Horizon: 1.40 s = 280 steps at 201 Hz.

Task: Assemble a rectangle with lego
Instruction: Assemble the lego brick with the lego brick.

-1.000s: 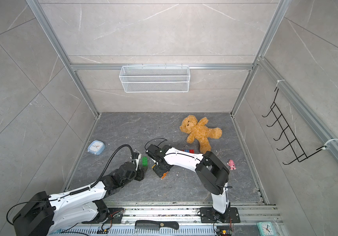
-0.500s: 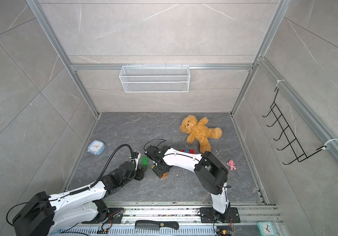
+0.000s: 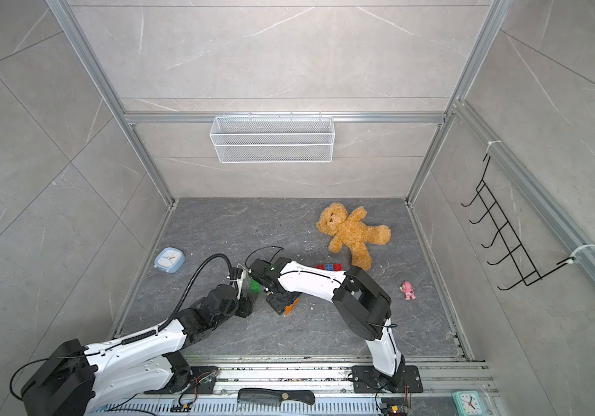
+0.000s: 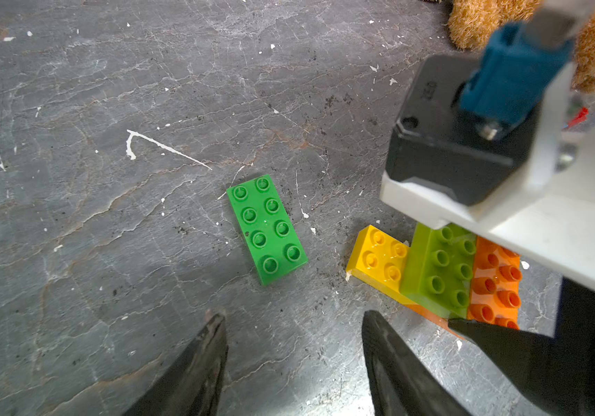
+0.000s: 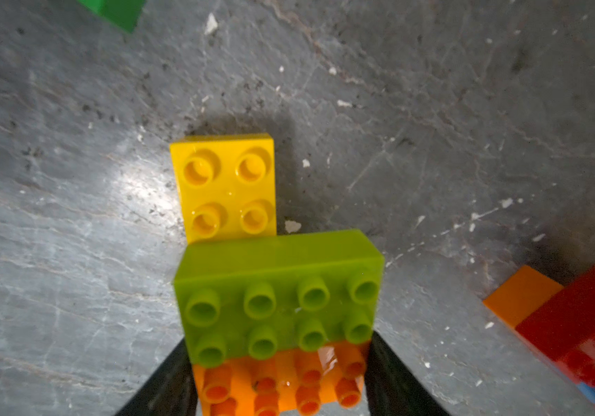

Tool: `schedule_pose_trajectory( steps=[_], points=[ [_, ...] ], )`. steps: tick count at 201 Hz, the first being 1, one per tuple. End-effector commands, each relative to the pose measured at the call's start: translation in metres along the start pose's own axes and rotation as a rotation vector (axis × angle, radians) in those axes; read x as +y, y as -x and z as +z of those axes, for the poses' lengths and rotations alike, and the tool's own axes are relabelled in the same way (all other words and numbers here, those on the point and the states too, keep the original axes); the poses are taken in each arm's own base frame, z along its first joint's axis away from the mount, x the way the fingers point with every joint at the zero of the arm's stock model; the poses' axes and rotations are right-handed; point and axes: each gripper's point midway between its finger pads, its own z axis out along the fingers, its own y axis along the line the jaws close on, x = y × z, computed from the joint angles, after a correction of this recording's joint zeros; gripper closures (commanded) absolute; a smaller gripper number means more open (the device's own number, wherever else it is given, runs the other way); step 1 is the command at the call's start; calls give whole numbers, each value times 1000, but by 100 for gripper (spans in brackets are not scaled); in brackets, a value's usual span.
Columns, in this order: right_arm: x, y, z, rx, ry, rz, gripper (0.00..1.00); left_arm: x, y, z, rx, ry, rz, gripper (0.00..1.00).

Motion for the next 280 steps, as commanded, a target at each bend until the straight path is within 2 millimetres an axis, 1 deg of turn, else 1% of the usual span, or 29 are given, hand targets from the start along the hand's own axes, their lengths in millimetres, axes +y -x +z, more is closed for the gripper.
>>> schedule_pose_trajectory(
  steps=[1, 20, 45, 69, 90, 101, 118, 142, 152, 164, 180, 195, 207, 237, 251, 265, 280],
  points=[
    [-12, -42, 74, 201, -97, 27, 100, 0, 14, -2, -59, -10, 11, 38],
    [-7, -35, 64, 165, -63, 52, 100, 0, 20, -1, -67, -18, 8, 38],
    [-6, -33, 55, 142, -51, 71, 100, -4, 25, 0, -77, -30, 10, 38],
    [-7, -35, 65, 153, -70, 89, 100, -3, 25, 1, -83, -27, -3, 38],
    [-10, -44, 76, 186, -102, 95, 100, -1, 24, 2, -80, -18, -13, 38],
    [-13, -47, 77, 197, -120, 93, 100, 0, 24, 1, -76, -11, -15, 38],
    [-12, -45, 68, 179, -106, 96, 100, 0, 25, 0, -79, -11, -16, 38],
    [4, -33, 50, 124, -1, 117, 100, 1, 26, -2, -86, -9, -13, 38],
    [6, -29, 47, 110, 15, 134, 100, 1, 27, -1, -84, -5, -10, 38],
    [4, -30, 52, 128, -8, 142, 100, 0, 27, -1, -83, -7, -10, 38],
    [-5, -40, 73, 199, -90, 126, 100, 1, 27, -1, -80, -4, -12, 38],
    [-8, -46, 81, 224, -115, 119, 100, 1, 27, -2, -77, -3, -11, 38],
    [-5, -42, 75, 201, -90, 122, 100, 2, 28, -4, -80, -1, -8, 38],
    [4, -32, 46, 139, -5, 136, 100, 2, 30, -7, -85, 2, 3, 38],
    [9, -29, 38, 121, 33, 143, 100, 3, 30, -6, -83, 1, 0, 38],
    [13, -32, 41, 134, 52, 141, 100, 3, 28, -4, -79, 6, -10, 38],
    [11, -36, 46, 158, 33, 135, 100, 7, 26, -2, -73, 25, -25, 36]
  ],
)
